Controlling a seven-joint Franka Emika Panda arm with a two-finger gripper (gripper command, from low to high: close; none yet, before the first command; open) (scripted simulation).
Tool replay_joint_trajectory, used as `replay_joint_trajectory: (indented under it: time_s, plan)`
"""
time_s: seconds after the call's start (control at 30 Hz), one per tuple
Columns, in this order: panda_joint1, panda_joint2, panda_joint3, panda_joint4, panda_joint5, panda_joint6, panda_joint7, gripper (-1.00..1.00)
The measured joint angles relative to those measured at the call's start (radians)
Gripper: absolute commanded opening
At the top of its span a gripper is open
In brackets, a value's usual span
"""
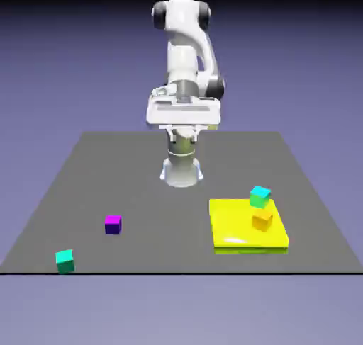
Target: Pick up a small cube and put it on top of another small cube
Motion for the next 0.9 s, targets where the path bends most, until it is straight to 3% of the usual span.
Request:
replay_joint_trajectory:
  time_s: [0.9]
  plan:
    - [-0.181,0.979,-0.250,0.856,0.006,-0.644,-0.608,0.00]
